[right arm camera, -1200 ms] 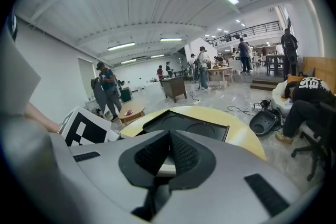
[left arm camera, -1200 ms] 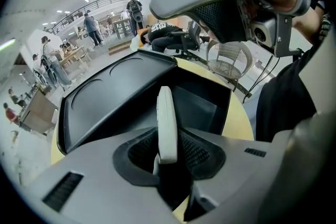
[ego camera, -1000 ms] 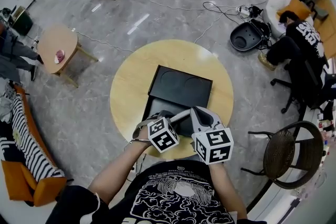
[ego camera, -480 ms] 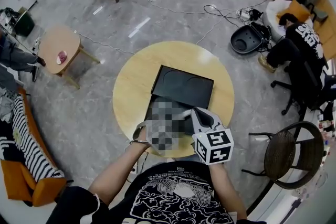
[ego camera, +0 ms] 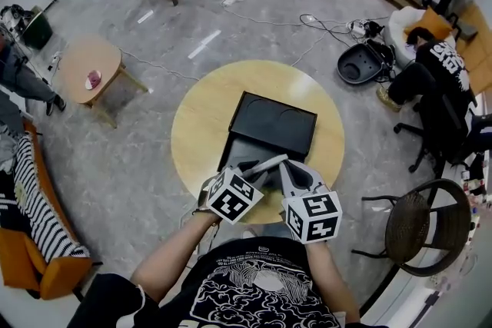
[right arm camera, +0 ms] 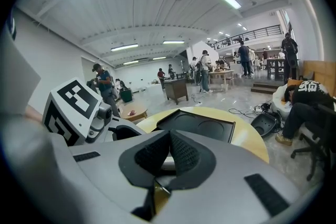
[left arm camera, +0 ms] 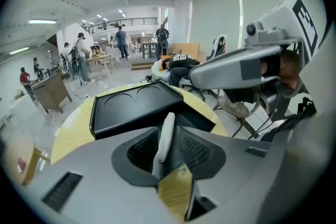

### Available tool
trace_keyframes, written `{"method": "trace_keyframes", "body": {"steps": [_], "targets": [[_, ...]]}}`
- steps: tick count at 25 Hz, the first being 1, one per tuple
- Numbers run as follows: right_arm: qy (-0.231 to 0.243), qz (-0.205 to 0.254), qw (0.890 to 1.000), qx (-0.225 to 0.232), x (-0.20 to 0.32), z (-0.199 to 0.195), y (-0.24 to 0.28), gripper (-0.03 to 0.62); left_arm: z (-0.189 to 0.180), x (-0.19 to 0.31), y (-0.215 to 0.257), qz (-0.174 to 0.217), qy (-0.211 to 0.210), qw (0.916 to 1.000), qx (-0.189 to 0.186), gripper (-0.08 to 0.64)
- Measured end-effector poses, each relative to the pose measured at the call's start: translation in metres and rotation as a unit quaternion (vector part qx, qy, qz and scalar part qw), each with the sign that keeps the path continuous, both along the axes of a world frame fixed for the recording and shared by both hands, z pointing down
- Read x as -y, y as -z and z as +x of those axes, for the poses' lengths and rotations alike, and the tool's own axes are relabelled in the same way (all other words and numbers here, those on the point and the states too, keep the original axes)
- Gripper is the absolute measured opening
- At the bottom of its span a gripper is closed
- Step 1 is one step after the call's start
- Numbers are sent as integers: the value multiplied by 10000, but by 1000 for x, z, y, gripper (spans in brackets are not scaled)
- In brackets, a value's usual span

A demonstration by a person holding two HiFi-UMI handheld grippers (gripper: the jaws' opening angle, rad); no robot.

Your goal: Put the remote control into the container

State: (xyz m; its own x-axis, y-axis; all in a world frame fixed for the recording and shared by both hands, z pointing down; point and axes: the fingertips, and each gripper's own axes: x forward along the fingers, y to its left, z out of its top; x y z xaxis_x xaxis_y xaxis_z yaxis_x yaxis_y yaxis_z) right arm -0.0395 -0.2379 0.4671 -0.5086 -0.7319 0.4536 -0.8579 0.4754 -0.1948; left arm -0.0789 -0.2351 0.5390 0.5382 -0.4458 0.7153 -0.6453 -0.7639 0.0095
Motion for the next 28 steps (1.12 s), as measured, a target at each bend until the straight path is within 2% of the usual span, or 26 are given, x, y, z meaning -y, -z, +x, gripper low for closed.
{"method": "trace_keyframes", "body": {"steps": [4,7,14,19,28], "targets": [[36,-23,10000,-13,-15,-4,4,23,0,-11,18,100,138,9987,-486,113],[66,-21,10000,-54,-23,-6,11,23,-1,-18,37,139,239,9967,-769,80],[124,25,9998,-137,-43,-17,18,23,-6,-38,59,330,443,9912,-1201,51],[177,28,9997,-158,-53,-18,20,23,-3,-44,67,435,630,9876,-1372,38],[370,39,9993,-90,-74,-12,18,23,7,-63,73,556,974,9831,-1444,24]]}}
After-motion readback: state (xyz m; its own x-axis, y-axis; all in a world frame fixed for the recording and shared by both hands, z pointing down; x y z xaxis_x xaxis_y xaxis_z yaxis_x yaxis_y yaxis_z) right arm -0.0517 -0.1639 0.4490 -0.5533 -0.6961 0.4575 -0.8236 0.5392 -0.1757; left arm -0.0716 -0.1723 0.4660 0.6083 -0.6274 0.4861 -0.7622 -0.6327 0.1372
